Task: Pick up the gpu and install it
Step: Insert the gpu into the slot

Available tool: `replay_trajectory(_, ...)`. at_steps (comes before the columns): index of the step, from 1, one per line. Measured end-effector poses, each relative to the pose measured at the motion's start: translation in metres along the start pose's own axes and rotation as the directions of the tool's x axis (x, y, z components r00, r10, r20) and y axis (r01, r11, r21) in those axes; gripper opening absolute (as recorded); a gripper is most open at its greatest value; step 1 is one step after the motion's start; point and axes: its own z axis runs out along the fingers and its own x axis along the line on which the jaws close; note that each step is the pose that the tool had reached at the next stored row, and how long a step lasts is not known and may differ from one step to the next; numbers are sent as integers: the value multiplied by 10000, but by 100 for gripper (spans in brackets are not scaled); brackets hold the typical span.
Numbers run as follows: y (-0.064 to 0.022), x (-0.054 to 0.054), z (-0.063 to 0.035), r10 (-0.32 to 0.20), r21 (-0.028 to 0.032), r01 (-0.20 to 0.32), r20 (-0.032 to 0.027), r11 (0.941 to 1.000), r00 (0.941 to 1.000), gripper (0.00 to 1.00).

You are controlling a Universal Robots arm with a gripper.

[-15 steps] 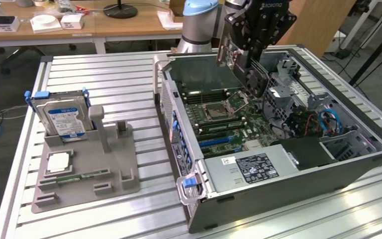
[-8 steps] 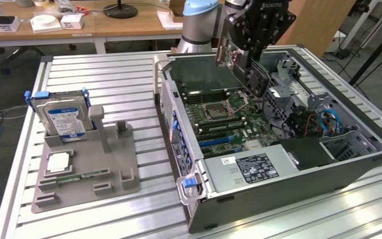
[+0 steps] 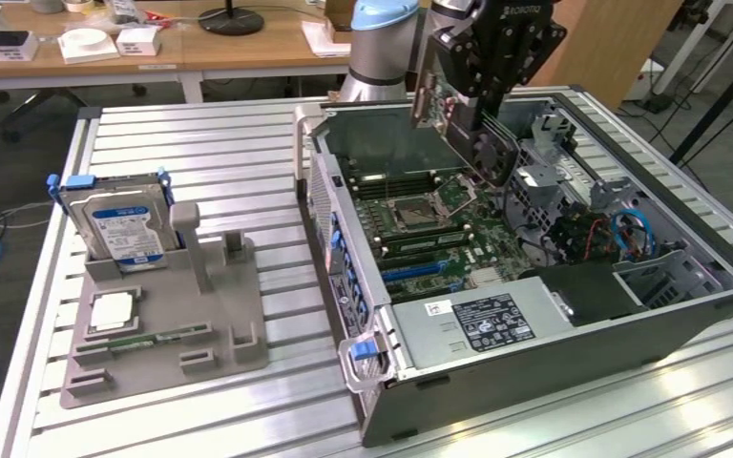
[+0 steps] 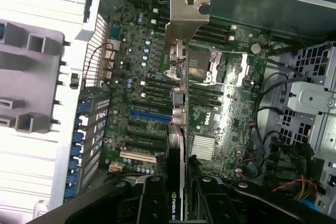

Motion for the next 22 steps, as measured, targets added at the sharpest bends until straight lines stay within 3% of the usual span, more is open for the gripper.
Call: replay_trajectory(22, 0, 0, 0, -955, -23, 955, 5, 9954, 9954, 26)
